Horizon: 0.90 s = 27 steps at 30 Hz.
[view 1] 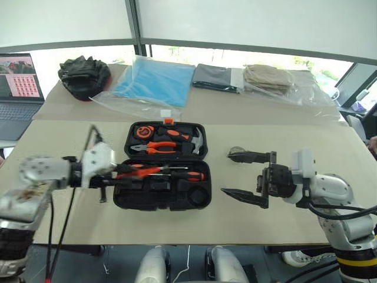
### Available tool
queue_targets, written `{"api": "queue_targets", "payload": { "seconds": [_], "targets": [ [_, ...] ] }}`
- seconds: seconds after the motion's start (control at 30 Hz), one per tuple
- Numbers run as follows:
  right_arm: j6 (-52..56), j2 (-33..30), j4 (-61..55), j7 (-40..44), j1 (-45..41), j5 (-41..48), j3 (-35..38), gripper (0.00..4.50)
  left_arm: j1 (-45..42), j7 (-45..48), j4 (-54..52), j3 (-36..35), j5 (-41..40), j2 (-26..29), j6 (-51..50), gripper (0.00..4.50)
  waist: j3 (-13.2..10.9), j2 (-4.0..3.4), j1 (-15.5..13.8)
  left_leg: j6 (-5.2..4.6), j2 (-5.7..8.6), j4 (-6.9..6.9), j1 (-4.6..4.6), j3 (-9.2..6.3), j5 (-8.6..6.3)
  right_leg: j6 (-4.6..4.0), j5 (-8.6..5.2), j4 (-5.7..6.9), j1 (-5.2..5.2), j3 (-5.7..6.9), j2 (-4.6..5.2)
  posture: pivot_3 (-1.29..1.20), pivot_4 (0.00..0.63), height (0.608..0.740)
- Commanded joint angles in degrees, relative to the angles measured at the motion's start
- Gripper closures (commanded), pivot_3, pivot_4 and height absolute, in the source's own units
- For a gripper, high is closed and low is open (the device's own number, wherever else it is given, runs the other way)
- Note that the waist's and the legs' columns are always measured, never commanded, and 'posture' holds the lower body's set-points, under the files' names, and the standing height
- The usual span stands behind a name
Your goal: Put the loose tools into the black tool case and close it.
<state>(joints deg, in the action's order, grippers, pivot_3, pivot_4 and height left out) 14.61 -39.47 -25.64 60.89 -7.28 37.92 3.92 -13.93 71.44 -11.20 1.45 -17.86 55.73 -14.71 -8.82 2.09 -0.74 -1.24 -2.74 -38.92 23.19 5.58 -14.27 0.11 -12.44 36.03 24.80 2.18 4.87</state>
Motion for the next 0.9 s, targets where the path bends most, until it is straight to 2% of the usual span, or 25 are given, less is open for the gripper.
{"api": "queue_targets", "payload": {
  "seconds": [0.03, 0.23, 0.57, 0.9],
  "targets": [
    [4.4, -1.2, -4.2, -2.8, -0.2, 2.7, 1.2, 0.0, -3.3, 0.2, -0.7, 4.2, 4.7, 1.8, -2.4, 3.9, 0.0, 0.0, 0.2, 0.0, -0.05, 0.0, 0.01, 0.0, 0.0, -0.01, 0.0, 0.01, 0.03, -0.06, -0.09, 0.0, 0.15, 0.74],
    [5.8, -0.5, -6.5, -4.8, 0.1, 2.6, 0.6, 0.0, -4.9, 0.0, 1.5, 8.1, 9.6, 1.6, -1.4, 3.9, 0.0, 0.0, 0.0, 0.0, -0.11, 0.0, 0.1, -0.04, 0.0, -0.01, -0.02, 0.05, 0.14, -0.13, -0.25, 0.0, 0.15, 0.74],
    [5.2, 0.2, -6.8, -4.8, 1.3, 2.3, 0.2, 0.0, -5.9, 0.6, 3.5, 8.5, 10.9, 2.0, -2.0, 3.9, 0.0, 0.0, 0.1, 0.0, -0.11, -0.07, 0.02, -0.04, 0.01, 0.04, -0.04, 0.09, 0.07, -0.18, -0.26, 0.0, 0.15, 0.74],
    [4.5, 0.1, -5.4, -3.3, 1.2, 1.5, 0.0, 0.0, -6.4, 5.6, 5.6, 9.7, 11.1, 3.8, 2.9, 3.9, 0.0, 0.0, 0.1, 0.0, -0.14, -0.07, 0.02, -0.03, 0.01, 0.03, -0.04, 0.08, 0.08, -0.23, -0.31, 0.0, 0.15, 0.74]
  ]
}}
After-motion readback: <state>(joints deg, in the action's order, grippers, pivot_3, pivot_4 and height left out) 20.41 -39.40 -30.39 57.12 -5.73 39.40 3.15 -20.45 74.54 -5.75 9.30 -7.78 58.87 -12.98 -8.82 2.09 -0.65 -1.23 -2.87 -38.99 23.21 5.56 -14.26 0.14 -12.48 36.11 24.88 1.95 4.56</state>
